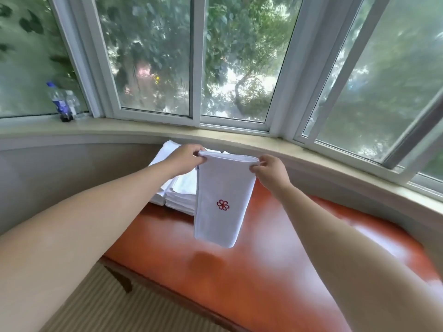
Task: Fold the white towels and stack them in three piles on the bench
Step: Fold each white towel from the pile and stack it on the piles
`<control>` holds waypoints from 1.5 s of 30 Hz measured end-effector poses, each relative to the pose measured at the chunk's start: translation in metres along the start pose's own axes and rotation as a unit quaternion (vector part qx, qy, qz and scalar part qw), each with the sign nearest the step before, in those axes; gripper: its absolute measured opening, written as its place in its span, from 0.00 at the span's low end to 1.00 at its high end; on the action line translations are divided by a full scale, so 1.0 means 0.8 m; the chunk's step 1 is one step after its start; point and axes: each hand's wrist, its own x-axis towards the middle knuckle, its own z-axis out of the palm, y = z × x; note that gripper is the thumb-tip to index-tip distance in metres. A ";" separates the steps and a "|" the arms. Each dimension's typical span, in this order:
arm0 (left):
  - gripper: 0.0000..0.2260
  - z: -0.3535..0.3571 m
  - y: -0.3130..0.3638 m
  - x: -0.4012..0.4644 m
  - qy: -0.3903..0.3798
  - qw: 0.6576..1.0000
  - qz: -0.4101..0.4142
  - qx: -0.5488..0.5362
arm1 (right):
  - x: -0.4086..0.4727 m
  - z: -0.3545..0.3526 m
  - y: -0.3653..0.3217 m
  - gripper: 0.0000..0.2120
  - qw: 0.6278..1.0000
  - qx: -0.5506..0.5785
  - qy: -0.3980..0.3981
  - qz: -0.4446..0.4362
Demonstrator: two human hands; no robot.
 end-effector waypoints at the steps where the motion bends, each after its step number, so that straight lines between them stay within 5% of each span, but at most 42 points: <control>1: 0.07 0.000 -0.004 0.012 -0.005 1.000 0.002 0.005 | 0.008 0.003 0.000 0.11 1.000 0.001 0.005 0.004; 9: 0.03 0.006 -0.017 0.104 -0.020 1.000 -0.001 -0.003 | 0.098 0.015 0.011 0.03 0.999 0.026 0.014 0.030; 26: 0.03 0.030 -0.035 0.292 -0.022 1.000 -0.005 -0.001 | 0.256 0.033 0.039 0.09 0.996 0.044 0.020 0.075; 34: 0.05 0.042 -0.065 0.372 -0.060 0.997 -0.001 -0.052 | 0.317 0.055 0.054 0.01 0.993 0.036 0.042 0.108; 45: 0.03 0.113 -0.134 0.506 -0.091 0.984 -0.075 -0.130 | 0.432 0.117 0.125 0.04 0.984 -0.003 0.095 0.150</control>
